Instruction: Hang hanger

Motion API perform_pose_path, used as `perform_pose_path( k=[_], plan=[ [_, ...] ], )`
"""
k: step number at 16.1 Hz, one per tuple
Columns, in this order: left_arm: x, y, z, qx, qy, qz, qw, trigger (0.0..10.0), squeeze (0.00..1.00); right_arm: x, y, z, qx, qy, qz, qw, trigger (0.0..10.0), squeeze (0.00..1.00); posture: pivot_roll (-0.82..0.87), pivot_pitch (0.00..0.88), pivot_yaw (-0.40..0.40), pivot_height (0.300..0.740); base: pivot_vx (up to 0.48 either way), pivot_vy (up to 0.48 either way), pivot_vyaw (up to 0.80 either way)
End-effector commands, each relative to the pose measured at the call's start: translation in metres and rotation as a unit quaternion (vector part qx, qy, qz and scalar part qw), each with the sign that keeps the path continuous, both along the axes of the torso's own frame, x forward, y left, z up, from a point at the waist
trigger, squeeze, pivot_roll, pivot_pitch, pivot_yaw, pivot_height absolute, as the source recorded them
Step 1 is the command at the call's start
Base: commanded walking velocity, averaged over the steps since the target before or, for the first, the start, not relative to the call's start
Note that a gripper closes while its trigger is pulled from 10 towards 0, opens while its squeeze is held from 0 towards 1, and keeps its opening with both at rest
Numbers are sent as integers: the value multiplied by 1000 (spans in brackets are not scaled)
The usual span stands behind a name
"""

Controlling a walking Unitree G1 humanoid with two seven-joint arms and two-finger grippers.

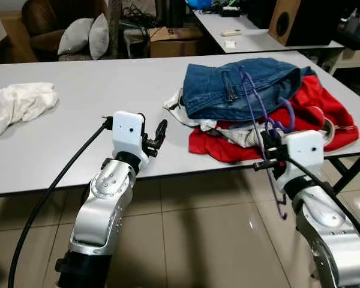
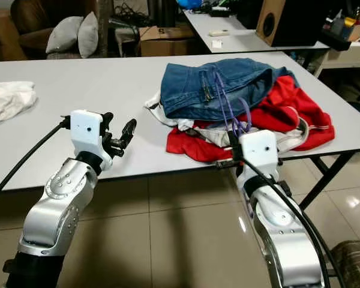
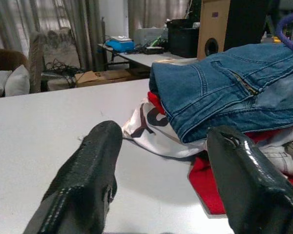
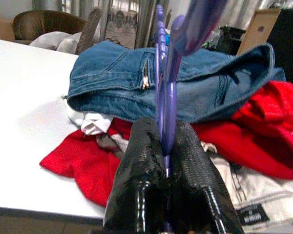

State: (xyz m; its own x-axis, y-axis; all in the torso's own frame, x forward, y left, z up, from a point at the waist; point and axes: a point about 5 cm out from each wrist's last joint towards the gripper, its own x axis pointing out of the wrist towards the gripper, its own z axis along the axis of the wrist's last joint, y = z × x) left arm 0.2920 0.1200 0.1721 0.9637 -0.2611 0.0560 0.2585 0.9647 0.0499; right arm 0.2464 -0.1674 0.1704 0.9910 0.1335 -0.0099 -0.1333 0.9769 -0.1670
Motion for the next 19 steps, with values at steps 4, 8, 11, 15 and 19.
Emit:
perform_pose_path(
  k=[4,8,11,15,19],
  plan=[
    [3,3,2,-13,-8,2,1000,10000,1000,1,-2,7,-2,-14,8,1000,10000,0,-64,12,-2,740,0,0,-800],
    [14,0,8,-23,-21,8,999,10000,1000,6,0,21,-28,-50,44,997,10000,0,-76,7,4,740,292,0,0],
    [16,-4,10,-33,-26,-1,999,10000,1000,6,-1,27,-21,-58,49,997,10000,0,-88,5,6,740,321,0,-533],
    [17,-7,8,-36,-28,-7,999,10000,1000,5,0,32,-28,-76,60,995,10000,0,-93,8,10,740,363,0,-709],
    [21,2,9,-16,-40,30,999,10000,1000,1,3,38,-26,-89,109,990,10000,0,-97,17,9,740,271,0,0]
  ],
)
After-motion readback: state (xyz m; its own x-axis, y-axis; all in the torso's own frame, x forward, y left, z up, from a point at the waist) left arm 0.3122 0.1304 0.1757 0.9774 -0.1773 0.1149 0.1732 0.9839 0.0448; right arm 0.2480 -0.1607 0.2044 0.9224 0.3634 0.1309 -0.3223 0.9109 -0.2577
